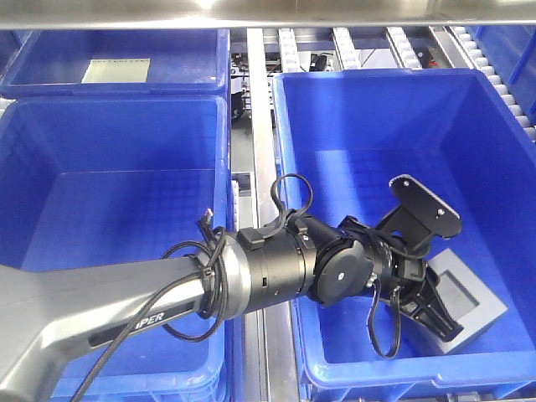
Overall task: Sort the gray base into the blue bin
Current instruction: 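Swing the left arm over the farther blue bin and release the block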
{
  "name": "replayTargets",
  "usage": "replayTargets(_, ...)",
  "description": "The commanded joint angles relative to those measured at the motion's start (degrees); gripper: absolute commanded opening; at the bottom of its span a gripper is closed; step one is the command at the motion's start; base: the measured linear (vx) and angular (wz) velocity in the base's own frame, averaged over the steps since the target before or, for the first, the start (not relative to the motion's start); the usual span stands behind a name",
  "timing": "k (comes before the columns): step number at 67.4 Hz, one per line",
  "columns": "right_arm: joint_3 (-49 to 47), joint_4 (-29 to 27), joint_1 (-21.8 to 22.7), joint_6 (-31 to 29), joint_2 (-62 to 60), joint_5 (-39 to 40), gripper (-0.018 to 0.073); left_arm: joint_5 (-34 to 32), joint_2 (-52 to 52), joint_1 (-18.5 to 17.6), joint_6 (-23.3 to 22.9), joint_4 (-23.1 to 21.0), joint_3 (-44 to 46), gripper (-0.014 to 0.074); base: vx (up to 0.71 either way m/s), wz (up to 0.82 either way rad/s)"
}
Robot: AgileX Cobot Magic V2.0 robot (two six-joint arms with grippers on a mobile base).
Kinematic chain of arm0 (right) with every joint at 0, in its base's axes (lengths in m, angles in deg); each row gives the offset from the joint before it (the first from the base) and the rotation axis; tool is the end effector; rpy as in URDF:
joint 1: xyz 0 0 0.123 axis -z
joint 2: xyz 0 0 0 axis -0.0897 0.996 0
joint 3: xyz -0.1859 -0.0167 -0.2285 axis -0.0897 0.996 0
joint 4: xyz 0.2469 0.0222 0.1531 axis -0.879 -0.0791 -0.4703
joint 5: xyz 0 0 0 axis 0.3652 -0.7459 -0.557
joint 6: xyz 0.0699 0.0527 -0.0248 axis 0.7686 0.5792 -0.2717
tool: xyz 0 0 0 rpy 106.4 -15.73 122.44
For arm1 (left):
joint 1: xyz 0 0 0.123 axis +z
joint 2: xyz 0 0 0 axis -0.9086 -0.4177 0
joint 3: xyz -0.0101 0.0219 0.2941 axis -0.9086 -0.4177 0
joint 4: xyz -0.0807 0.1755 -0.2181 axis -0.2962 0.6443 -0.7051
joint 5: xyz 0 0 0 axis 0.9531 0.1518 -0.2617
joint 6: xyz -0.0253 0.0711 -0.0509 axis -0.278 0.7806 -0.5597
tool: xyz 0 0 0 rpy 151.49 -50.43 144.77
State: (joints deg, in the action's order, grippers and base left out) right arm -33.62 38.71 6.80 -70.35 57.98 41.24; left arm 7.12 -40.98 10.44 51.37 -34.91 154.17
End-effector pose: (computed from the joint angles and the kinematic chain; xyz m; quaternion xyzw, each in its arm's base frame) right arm 0.0862 -0.0024 0.1835 0.0175 0.7582 -0.0028 0.6517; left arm 0.2941 -0.4296 0.2106 0.4232 0.8014 -0.2272 0.3565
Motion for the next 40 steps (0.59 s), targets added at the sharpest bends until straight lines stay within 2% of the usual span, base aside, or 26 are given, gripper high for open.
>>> replayTargets(1, 0.11, 0.43, 0.14, -0.65, 1.03, 3.75, -0.0005, -2.58, 3.49, -0.3, -0.31, -0.75, 2.44, 0.0192, 0.0, 0.0)
replayTargets(11, 0.11, 0.43, 0.14, -0.65, 1.03, 3.75, -0.0005, -1.35, 3.4, -0.3, -0.31, -0.75, 2.44, 0.0304, 0.0, 0.0)
replayTargets(22, 0.11, 0.43, 0.14, -0.65, 1.03, 3.75, -0.0005, -1.28, 3.4, -0.3, -0.31, -0.75, 2.44, 0.0363, 0.0, 0.0)
replayTargets(34, 0.11, 0.43, 0.14, -0.65, 1.03, 3.75, -0.0005, -0.81, 4.33, -0.3, -0.31, -0.75, 2.44, 0.0351, 0.0, 0.0)
replayTargets(40, 0.11, 0.43, 0.14, -0.65, 1.03, 3.75, -0.0005, 1.02, 5.62, -0.3, -0.31, -0.75, 2.44, 0.029, 0.0, 0.0)
